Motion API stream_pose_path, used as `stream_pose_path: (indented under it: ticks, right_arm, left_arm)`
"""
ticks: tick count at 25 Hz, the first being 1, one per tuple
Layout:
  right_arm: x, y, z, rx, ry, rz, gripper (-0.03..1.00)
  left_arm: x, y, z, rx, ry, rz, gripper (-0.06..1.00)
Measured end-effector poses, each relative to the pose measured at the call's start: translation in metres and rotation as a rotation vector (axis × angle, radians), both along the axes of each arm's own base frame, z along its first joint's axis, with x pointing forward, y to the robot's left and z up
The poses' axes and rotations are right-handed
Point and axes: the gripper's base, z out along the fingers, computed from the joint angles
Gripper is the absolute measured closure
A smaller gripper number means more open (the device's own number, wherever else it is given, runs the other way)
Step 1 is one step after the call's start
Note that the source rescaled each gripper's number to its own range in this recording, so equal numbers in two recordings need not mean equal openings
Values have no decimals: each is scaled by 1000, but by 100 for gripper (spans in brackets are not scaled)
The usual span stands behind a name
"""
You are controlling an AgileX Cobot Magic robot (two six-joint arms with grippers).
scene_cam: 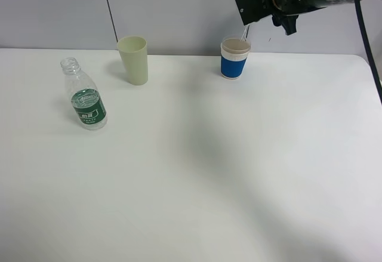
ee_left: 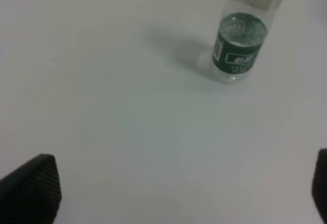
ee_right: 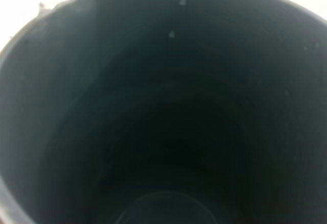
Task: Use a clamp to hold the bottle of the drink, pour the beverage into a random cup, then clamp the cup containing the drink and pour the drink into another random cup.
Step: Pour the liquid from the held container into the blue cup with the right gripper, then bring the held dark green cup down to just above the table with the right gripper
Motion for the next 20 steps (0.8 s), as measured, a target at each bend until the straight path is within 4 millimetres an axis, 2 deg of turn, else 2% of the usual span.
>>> stream_pose_path:
  ticks: [3, 6, 9, 15, 20]
  right_arm:
    - [0, 1, 0, 24, -2, -3, 97]
    - [0, 2, -1, 152, -3, -38, 97]
    - [-1, 3, -3, 390, -8, -123, 97]
    - [-1, 4, -4, 980, -66, -369, 97]
    - [-3, 7, -6, 1358, -87, -545, 97]
  left_arm:
    - [0, 0, 0, 0, 0, 0, -5]
    - [0, 0, 0, 0, 0, 0, -5]
    - [0, 0, 0, 0, 0, 0, -5]
    - [0, 0, 0, 0, 0, 0, -5]
    - [0, 0, 0, 0, 0, 0, -5]
